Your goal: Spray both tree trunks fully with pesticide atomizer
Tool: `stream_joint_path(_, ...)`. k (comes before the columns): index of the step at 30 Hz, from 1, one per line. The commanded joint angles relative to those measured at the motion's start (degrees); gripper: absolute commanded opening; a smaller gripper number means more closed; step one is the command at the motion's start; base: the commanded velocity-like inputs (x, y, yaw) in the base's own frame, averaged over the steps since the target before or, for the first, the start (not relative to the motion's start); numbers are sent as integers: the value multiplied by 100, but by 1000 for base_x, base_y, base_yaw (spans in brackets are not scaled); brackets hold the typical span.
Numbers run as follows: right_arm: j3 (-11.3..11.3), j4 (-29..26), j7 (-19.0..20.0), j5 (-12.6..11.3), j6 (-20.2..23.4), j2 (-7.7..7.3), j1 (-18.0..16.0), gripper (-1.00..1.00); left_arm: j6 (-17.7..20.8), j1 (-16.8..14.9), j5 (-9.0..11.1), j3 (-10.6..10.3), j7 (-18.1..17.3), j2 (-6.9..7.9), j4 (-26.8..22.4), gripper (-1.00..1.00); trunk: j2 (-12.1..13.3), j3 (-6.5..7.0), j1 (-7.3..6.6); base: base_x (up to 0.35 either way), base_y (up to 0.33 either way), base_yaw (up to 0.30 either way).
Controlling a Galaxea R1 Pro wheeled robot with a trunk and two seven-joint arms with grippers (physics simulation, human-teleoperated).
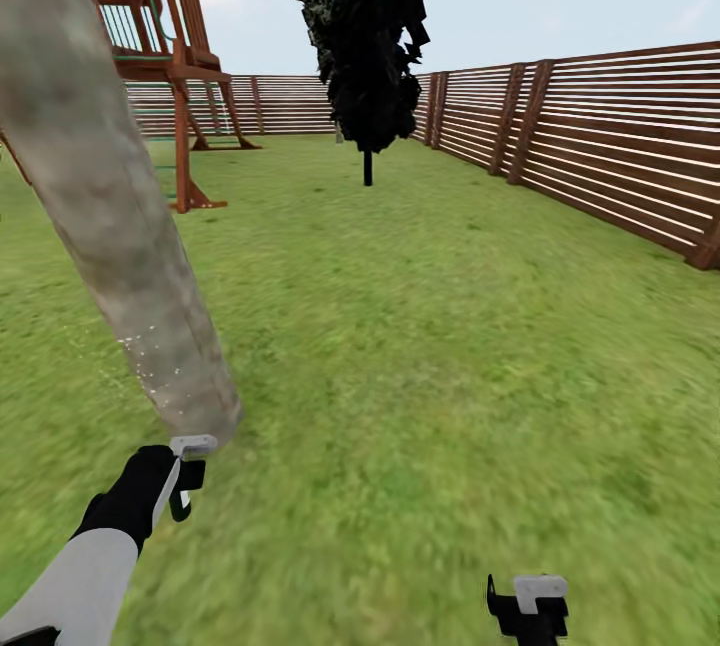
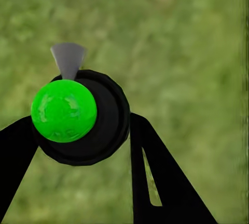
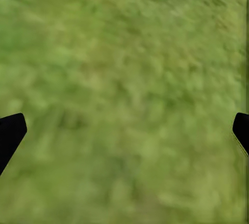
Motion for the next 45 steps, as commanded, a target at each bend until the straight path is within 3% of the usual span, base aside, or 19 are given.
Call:
stream_joint_path(1, 22, 2, -59, 53, 9, 0, -3, 100, 26, -2, -39, 18, -27, -4, -12, -100, -2, -5, 0, 109, -301, 131)
stream_joint_path(12, 22, -1, -59, 53, 7, 0, -3, 100, 62, -8, -47, 56, -35, 67, -66, -100, -2, -5, 0, 157, -278, 261)
stream_joint_path(19, 22, -1, -59, 53, 9, 0, -3, 100, 203, -130, -21, 14, -113, 5, -88, -100, -2, -5, 0, 83, -51, 275)
stream_joint_path(21, 22, -1, -55, 53, 11, 0, -3, 100, 864, -425, -24, 0, -134, -30, -86, -100, -2, -5, 0, 1, -1, 256)
stream_joint_path(23, 22, -1, -52, 53, 13, 0, -3, 100, 1263, -695, -25, -4, -147, 33, -95, -100, -2, -5, 0, 0, 0, 231)
stream_joint_path(26, 22, 0, -56, 53, 11, 0, -3, 100, 1467, -1142, -25, -12, -150, -8, -102, -100, -2, -5, 0, 0, 0, 212)
stream_joint_path(30, 22, -1, -59, 53, 9, -2, -3, 100, 1615, -1206, -25, -26, -150, -51, -414, -100, -2, -5, 0, 66, -40, 85)
stream_joint_path(32, 22, 2, -56, 53, 11, -8, -3, 100, 1631, -1252, -25, -168, -150, -113, -551, -100, -2, -5, 0, 193, -180, 4)
stream_joint_path(39, 22, -1, -54, 53, 11, -9, -3, 100, 1643, -1372, -16, -247, -150, -114, -619, -100, -2, -5, 0, -66, -254, 0)
stream_joint_path(45, 30, -1, -50, 53, 11, -1, -3, 100, 1855, -1998, -15, -263, -150, -63, -525, -100, -2, -5, 0, -87, -259, 41)
